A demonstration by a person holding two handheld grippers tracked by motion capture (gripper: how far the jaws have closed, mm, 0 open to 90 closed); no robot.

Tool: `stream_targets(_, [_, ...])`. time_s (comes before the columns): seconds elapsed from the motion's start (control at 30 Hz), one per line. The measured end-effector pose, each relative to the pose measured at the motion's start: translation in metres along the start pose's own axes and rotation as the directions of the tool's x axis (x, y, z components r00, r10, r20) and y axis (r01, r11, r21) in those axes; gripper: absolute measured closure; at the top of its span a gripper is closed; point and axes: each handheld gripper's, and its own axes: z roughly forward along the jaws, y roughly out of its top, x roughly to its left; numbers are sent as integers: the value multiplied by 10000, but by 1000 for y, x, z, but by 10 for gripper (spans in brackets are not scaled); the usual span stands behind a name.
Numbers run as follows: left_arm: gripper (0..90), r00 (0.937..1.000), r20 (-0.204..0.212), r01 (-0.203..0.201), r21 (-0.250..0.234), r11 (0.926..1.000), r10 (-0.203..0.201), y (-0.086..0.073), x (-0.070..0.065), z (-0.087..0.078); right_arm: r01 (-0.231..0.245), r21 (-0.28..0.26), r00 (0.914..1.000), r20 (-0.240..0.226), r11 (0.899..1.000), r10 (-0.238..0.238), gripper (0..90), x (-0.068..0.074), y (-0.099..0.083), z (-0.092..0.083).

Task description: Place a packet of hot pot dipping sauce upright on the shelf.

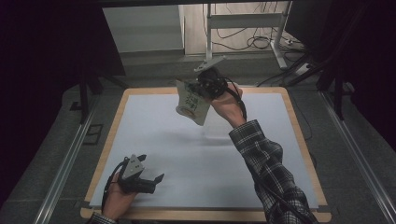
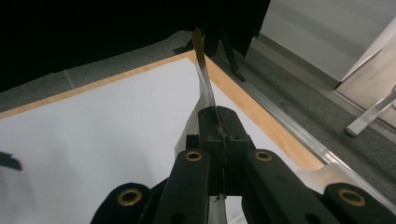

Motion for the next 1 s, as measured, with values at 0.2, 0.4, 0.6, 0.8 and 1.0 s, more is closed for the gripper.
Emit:
stream_targets(0.2, [31,10000,11,-37,46,10000,37,0,0,0,-86,-63,9995,306,9999,88,891,-12,5,6])
stream_targets(0.4, [31,10000,30,33,33,10000,-33,-1,1,0,-37,-11,9982,603,10000,38,891,-23,8,13])
stream_targets(0.6, [31,9999,17,115,30,9999,-115,-2,1,-1,-72,-84,9971,757,9999,78,891,-34,11,23])
stream_targets(0.8, [31,9999,-8,129,60,9999,-129,-3,1,-3,-107,-78,9959,898,9999,113,891,-43,11,33])
stream_targets(1.0, [31,9999,8,148,76,9999,-148,-3,2,-3,-123,-129,9951,977,9998,135,891,-52,7,40])
